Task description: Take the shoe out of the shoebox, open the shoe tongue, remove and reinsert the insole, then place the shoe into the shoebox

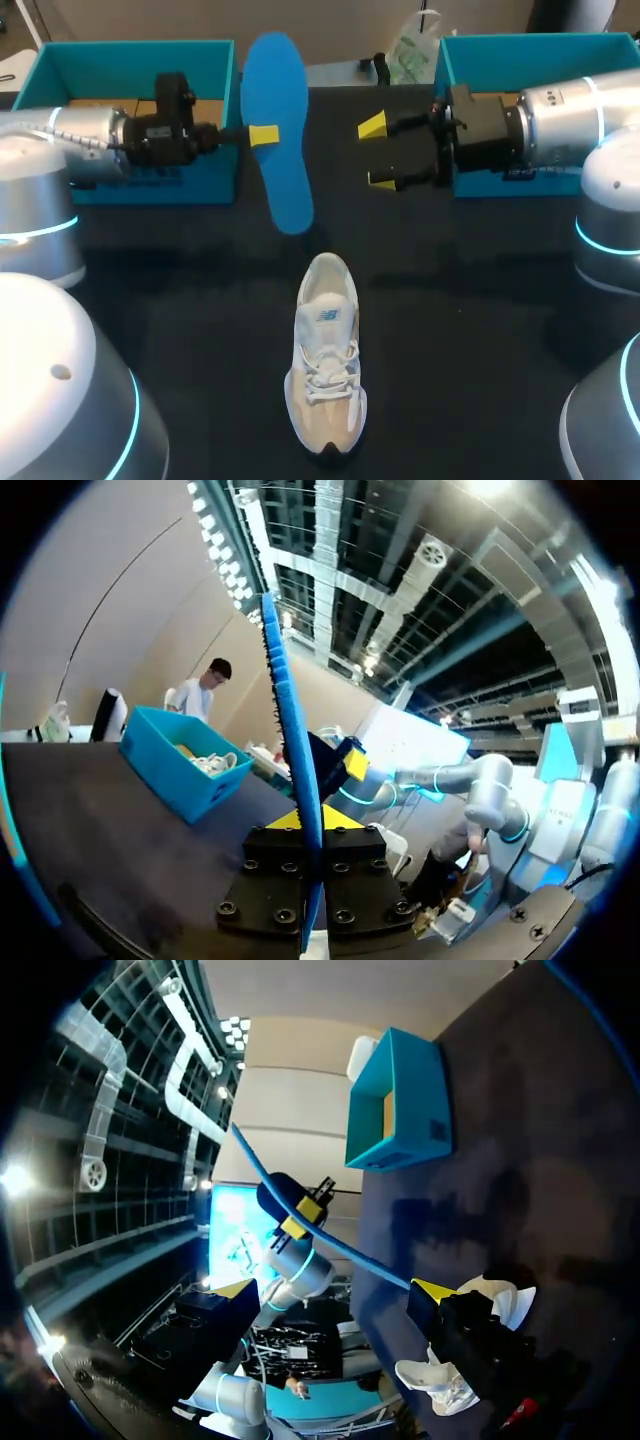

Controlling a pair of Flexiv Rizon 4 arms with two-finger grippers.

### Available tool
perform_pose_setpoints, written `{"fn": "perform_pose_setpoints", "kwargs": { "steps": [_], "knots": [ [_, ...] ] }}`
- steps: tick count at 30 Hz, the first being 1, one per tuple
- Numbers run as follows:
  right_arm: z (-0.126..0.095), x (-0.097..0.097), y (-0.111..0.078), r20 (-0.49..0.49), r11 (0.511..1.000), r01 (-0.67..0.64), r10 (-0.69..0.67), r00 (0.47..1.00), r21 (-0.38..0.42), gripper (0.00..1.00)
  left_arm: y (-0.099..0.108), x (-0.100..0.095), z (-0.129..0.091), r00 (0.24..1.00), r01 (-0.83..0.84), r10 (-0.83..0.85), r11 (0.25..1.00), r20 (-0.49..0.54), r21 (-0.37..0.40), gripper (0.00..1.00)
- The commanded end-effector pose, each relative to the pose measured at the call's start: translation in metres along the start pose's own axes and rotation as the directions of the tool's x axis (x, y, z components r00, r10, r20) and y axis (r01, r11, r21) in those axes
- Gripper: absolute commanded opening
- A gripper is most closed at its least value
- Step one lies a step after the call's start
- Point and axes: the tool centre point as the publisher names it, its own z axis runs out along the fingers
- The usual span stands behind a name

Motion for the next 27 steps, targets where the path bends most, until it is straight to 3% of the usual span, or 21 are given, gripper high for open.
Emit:
{"fn": "perform_pose_setpoints", "kwargs": {
  "steps": [1,4,10,13,16,26,27],
  "knots": [
    [0.002,0.000,0.000,0.001,1.000,0.000,0.000,1.000,-0.002,1.00,0.001,-0.002,-0.001,1.000,-0.008,0.008,1.000,-0.005,0.003,0.00],
    [0.002,0.000,0.000,0.001,1.000,0.000,0.000,1.000,-0.002,1.00,0.003,-0.003,-0.001,0.999,-0.045,0.045,0.999,0.009,-0.006,0.00],
    [0.002,0.000,0.000,0.001,1.000,0.000,0.000,1.000,-0.002,1.00,0.000,0.007,-0.014,0.929,-0.369,0.369,0.929,0.001,-0.015,0.00],
    [0.002,0.000,0.000,0.001,1.000,0.000,0.000,1.000,-0.002,1.00,0.002,0.012,-0.020,0.840,-0.541,0.541,0.841,0.039,-0.019,0.00],
    [0.002,0.000,0.000,0.001,1.000,0.000,0.000,1.000,-0.002,1.00,0.011,0.013,-0.021,0.640,-0.744,0.760,0.650,0.110,-0.157,0.00],
    [0.002,0.000,0.000,0.001,1.000,0.000,0.000,1.000,-0.002,1.00,0.011,0.013,-0.021,0.640,-0.744,0.760,0.650,0.110,-0.157,0.00],
    [0.002,0.000,0.000,0.001,1.000,0.000,0.000,1.000,-0.002,1.00,0.011,0.019,-0.017,0.566,-0.806,0.820,0.571,0.082,-0.156,0.00]
  ]
}}
